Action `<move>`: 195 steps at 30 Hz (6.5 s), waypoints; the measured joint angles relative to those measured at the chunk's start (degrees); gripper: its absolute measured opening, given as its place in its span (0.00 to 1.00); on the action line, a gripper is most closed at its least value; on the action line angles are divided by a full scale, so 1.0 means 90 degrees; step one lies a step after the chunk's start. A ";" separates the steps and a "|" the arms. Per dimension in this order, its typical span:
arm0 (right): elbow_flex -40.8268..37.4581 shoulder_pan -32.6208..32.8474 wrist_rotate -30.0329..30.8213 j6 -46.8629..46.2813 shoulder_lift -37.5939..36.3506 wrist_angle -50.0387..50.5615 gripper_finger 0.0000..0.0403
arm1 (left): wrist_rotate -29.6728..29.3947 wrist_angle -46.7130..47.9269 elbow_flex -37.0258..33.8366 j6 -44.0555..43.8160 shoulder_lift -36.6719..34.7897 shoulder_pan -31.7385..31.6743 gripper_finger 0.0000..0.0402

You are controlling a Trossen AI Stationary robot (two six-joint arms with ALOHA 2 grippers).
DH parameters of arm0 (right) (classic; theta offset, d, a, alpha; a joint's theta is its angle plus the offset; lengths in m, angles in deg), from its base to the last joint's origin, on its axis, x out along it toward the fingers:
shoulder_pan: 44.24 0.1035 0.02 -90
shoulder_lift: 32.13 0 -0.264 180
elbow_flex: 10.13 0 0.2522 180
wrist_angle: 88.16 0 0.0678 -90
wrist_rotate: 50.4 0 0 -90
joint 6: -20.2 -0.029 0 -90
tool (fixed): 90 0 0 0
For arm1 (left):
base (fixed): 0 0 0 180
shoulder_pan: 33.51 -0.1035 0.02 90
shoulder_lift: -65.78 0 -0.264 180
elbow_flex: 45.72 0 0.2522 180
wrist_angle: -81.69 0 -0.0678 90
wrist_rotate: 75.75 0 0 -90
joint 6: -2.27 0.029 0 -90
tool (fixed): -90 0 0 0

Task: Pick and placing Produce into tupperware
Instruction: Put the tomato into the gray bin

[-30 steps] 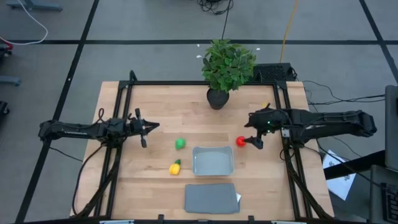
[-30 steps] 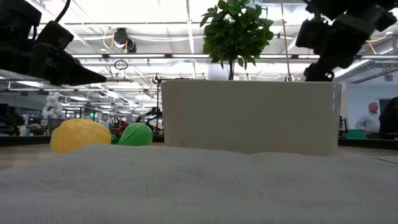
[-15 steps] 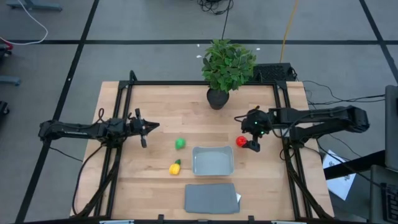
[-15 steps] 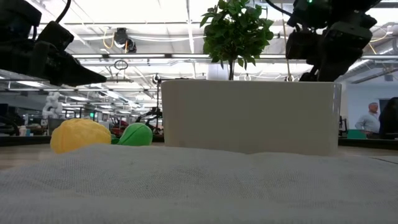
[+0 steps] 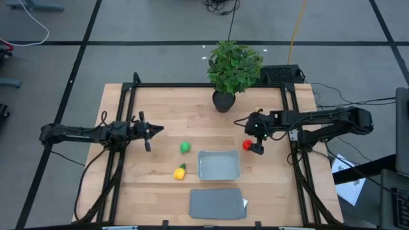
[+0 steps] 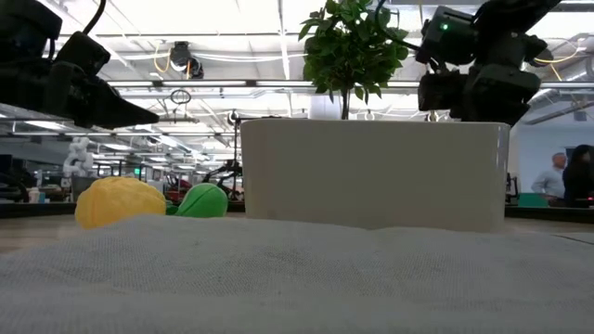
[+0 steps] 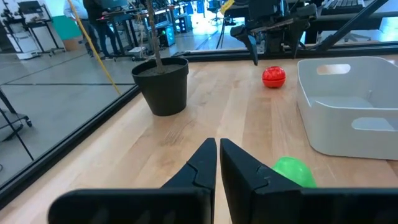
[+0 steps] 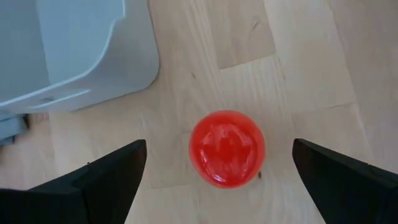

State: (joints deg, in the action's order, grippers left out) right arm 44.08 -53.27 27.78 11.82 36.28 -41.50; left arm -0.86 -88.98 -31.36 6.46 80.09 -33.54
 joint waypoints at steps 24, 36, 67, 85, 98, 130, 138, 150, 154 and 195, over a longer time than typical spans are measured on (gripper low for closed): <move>0.0000 0.0052 -0.0005 -0.0238 0.0737 -0.0129 0.98 | 0.0000 0.0000 0.0001 0.0058 0.0000 0.0001 0.06; -0.0365 0.0057 0.0006 -0.0434 0.1146 -0.0633 0.98 | 0.0000 0.0000 0.0002 0.0050 0.0000 0.0001 0.06; -0.0405 0.0686 0.0695 -0.0133 0.1379 -0.1250 0.98 | 0.0001 0.0098 0.0002 0.0044 0.0000 0.0000 0.06; -0.0401 0.0698 0.0703 0.0132 0.1623 -0.1087 0.88 | 0.0002 0.0136 0.0005 0.0049 0.0000 0.0000 0.06; -0.0410 0.0690 0.0742 0.0189 0.1631 -0.1056 0.69 | 0.0002 0.0141 0.0005 0.0058 0.0000 0.0000 0.06; 0.0811 0.0552 0.0639 0.0804 0.1620 0.0319 0.65 | 0.0000 0.0141 0.0005 0.0049 0.0000 0.0000 0.06; 0.1145 0.0457 0.0656 0.0954 0.1616 0.0656 0.65 | 0.0002 0.0141 0.0005 0.0007 0.0000 0.0002 0.06; 0.2000 0.0460 0.0665 0.1399 0.1609 0.0962 0.65 | 0.0002 0.0141 0.0005 0.0000 0.0000 0.0000 0.06; 0.2254 0.0460 0.0667 0.1521 0.1609 0.1049 0.65 | 0.0002 0.0141 0.0005 0.0000 0.0000 0.0000 0.06; 0.3283 0.1557 0.0505 0.1076 0.2915 -0.1101 0.63 | 0.0008 0.0102 -0.0002 -0.0041 -0.0002 0.0000 0.06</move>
State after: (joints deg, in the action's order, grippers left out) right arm 73.63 -39.25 32.32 21.50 62.52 -51.40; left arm -0.79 -88.06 -31.38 6.09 80.07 -33.54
